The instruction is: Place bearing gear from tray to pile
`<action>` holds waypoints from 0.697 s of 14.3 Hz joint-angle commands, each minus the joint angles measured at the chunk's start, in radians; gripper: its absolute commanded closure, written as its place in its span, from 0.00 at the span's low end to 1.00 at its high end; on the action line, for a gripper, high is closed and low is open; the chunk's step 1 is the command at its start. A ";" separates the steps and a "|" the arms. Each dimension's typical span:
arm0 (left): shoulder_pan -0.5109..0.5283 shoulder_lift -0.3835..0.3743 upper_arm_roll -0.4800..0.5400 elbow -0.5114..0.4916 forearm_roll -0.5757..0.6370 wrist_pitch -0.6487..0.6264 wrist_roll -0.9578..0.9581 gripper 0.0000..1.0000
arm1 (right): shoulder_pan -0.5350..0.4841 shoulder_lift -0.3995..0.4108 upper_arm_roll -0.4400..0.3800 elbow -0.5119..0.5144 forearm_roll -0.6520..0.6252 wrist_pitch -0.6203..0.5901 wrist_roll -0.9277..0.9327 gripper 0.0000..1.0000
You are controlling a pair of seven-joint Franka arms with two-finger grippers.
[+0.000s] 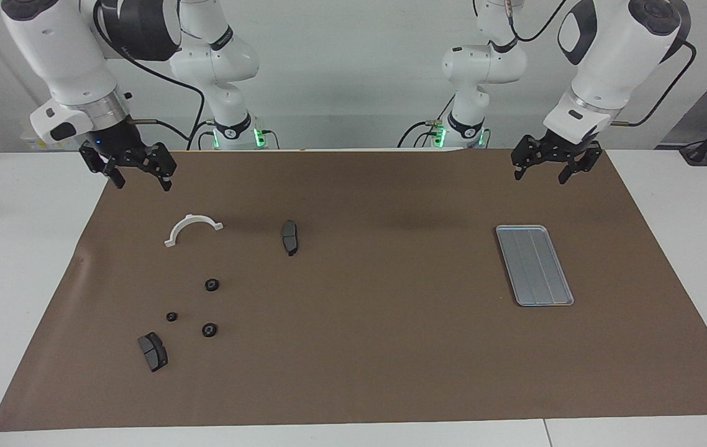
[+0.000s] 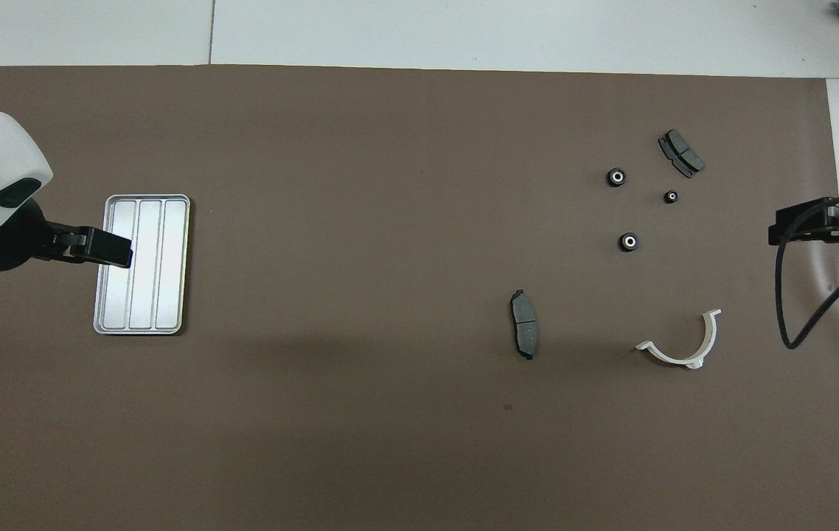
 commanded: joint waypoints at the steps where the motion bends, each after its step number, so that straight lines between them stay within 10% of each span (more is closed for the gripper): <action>1: 0.017 -0.023 -0.015 -0.022 0.014 -0.006 0.004 0.00 | -0.020 0.053 0.005 0.140 0.025 -0.116 -0.017 0.00; 10: 0.022 -0.023 -0.004 -0.022 0.016 -0.006 0.004 0.00 | -0.014 0.002 0.008 0.093 0.020 -0.164 -0.011 0.00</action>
